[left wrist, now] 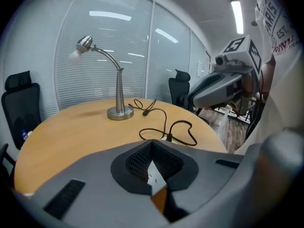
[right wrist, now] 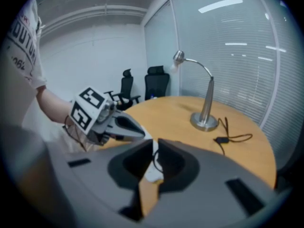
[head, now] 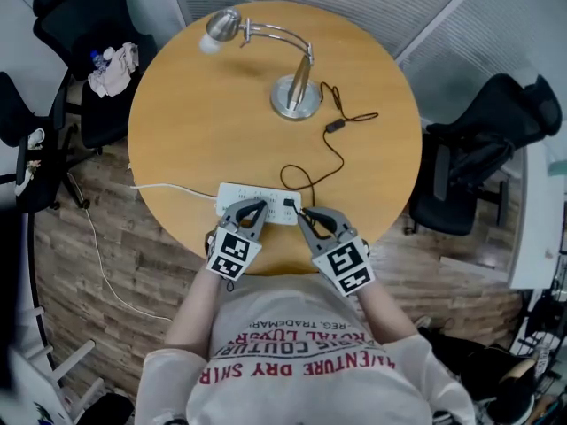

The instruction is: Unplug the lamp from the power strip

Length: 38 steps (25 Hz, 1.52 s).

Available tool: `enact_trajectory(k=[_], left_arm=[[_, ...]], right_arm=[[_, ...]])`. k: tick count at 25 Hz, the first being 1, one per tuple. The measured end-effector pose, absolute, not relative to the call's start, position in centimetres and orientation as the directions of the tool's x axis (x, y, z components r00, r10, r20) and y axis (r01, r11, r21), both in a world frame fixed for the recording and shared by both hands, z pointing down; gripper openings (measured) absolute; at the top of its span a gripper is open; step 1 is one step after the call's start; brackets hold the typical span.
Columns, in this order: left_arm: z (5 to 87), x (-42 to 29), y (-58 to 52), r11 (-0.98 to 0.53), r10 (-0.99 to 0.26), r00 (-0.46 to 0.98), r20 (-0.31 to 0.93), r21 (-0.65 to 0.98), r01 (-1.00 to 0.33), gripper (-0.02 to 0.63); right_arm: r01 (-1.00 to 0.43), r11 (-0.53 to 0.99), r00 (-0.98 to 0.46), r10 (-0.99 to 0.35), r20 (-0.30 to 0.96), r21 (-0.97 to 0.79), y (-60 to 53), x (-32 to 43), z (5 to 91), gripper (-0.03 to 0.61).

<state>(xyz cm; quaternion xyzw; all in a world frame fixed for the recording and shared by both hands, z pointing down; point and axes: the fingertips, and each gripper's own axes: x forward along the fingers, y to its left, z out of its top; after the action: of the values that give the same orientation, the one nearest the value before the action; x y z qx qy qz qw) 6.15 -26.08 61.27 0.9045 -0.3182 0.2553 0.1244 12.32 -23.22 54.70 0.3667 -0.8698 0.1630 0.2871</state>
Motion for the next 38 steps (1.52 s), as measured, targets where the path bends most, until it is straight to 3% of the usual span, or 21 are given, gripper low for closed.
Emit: enact_trajectory(k=[4,7,13,26,38], left_arm=[[64.5,7.1,-26.4,-0.801,-0.421,0.663,0.62,0.089,-0.592,0.028],[66.1,7.6,-26.9,-0.811,-0.37,0.646,0.668,0.107,-0.576,0.028],[67.0,8.0,-27.0,-0.837,-0.332,0.626,0.706,0.086,-0.541,0.028],[67.5,8.4,-26.2,-0.876,-0.266,0.621,0.738,0.084,-0.476,0.028],[67.6,8.7,-26.0,-0.919,-0.188,0.641,0.744,0.097,-0.382,0.028]], right_arm=[[-0.71,0.703,-0.528,-0.494,0.691,-0.039,-23.6,11.8,56.5,0.035],[-0.658,0.753,-0.481,-0.431,0.764,0.01,-23.5,11.4,58.2,0.137],[-0.585,0.807,-0.357,-0.345,0.868,0.08,-24.5,11.2,62.0,0.16],[-0.41,0.909,-0.238,-0.186,0.953,0.075,-25.1,11.3,66.9,0.113],[-0.338,0.941,-0.263,-0.082,0.961,-0.012,-24.9,11.1,67.5,0.086]])
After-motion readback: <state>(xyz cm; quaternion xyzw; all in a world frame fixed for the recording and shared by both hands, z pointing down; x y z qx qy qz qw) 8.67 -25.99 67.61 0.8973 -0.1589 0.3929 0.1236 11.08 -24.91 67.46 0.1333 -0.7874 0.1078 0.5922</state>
